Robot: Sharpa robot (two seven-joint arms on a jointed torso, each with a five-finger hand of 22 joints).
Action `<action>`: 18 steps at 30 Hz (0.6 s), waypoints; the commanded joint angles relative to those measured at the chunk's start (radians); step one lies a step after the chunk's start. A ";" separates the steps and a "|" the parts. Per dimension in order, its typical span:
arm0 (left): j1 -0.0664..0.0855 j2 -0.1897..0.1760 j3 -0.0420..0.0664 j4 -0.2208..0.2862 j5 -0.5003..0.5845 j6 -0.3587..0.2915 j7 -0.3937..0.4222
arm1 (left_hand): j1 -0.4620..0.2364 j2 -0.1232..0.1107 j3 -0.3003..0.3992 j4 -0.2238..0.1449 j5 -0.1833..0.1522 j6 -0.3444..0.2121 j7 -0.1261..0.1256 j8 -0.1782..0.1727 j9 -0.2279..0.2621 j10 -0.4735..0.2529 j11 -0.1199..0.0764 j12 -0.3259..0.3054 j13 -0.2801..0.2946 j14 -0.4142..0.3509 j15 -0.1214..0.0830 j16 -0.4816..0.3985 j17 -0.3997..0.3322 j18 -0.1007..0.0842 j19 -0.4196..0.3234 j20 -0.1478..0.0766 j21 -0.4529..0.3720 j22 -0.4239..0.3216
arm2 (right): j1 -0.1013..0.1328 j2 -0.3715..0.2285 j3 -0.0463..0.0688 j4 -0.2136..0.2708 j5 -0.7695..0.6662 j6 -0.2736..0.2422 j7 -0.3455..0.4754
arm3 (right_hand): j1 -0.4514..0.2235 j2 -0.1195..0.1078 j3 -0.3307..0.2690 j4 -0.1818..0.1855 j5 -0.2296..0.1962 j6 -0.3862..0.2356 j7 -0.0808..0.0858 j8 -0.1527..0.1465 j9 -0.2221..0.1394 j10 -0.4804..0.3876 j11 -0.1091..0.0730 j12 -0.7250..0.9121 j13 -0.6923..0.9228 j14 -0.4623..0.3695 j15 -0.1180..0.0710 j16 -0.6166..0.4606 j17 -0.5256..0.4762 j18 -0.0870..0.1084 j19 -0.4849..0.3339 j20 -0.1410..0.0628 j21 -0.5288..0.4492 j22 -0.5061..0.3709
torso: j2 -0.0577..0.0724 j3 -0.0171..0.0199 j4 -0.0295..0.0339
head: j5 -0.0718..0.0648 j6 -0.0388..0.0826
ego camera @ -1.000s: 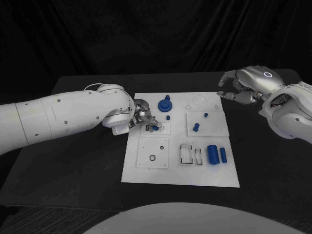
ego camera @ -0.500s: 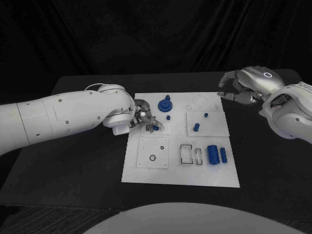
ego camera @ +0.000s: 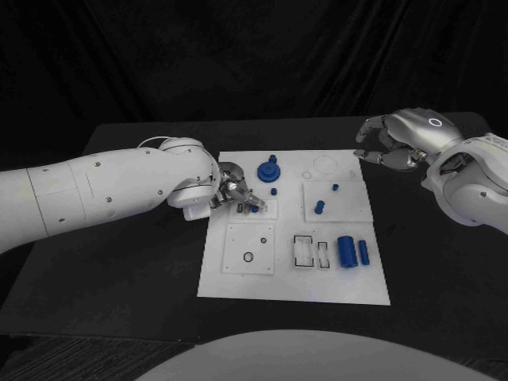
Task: Assemble the parts on the task board
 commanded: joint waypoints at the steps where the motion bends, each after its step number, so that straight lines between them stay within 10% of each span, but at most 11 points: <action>1: -0.003 0.003 0.000 0.002 0.001 -0.010 0.014 | 0.003 0.001 -0.009 0.000 -0.007 -0.008 0.001 0.007 0.005 0.106 -0.004 0.004 0.263 0.106 0.001 0.003 0.263 -0.002 0.002 -0.005 -0.004 0.139 | -0.003 0.000 0.001 -0.001 -0.004 0.002 -0.019 | 0.009 0.002 0.002 -0.005 0.003 0.006 0.000 -0.007 -0.001 0.105 0.004 0.004 0.263 0.074 0.007 -0.004 0.143 0.008 -0.004 0.000 -0.004 0.157 | -0.001 0.0001 -0.0009 | -0.001 0.000; 18: -0.002 -0.017 0.000 0.030 -0.001 -0.051 0.019 | -0.010 -0.004 -0.042 0.025 -0.041 -0.018 0.001 0.018 0.031 0.106 -0.005 0.004 0.263 0.106 0.000 0.003 0.263 -0.003 0.007 -0.006 -0.002 0.144 | -0.005 -0.003 0.001 -0.002 -0.004 -0.004 -0.018 | 0.003 0.002 -0.001 0.000 0.004 0.010 -0.001 -0.011 -0.005 0.105 0.002 0.004 0.263 0.073 0.006 -0.006 0.140 0.009 -0.004 -0.001 -0.009 0.156 | -0.002 -0.0005 -0.0010 | 0.001 0.000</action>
